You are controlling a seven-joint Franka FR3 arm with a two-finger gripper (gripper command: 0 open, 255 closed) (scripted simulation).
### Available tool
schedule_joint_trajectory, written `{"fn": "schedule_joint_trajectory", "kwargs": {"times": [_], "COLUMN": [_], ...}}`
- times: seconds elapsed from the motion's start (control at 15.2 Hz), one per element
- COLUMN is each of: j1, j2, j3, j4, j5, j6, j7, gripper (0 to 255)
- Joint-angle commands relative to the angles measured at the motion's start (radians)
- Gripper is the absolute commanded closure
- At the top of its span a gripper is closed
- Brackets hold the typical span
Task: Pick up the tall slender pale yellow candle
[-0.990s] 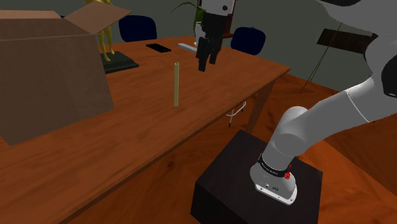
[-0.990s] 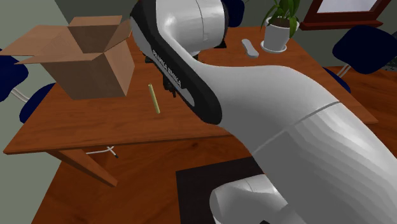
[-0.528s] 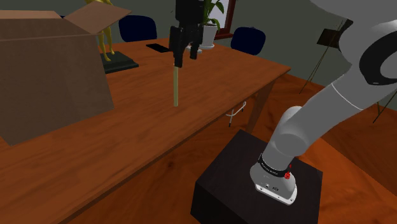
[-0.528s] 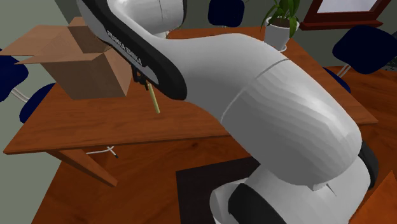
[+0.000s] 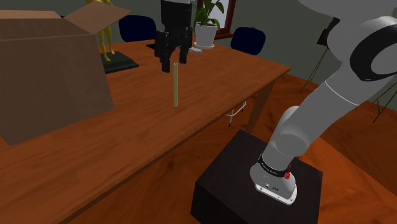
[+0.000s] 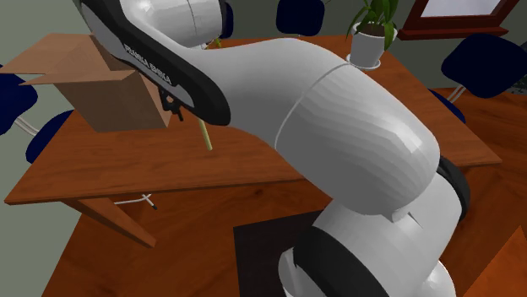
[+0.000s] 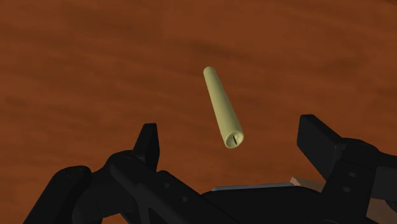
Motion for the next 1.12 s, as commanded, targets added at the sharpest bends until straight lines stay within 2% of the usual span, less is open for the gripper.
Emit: {"fn": "schedule_joint_trajectory", "kwargs": {"times": [0.0, 0.2, 0.26, 0.86, 1.06], "j1": [0.002, 0.003, 0.003, 0.003, 0.001], "j2": [-0.017, -0.025, -0.027, -0.025, -0.008], "j3": [-0.002, -0.003, -0.003, -0.003, -0.001], "j4": [-0.045, -0.075, -0.076, -0.075, -0.017], "j5": [0.006, 0.009, 0.009, 0.009, 0.003], "j6": [0.030, 0.051, 0.051, 0.051, 0.010], "j7": [-0.005, -0.008, -0.009, -0.008, -0.002], "gripper": [0, 0, 255, 255, 255]}}
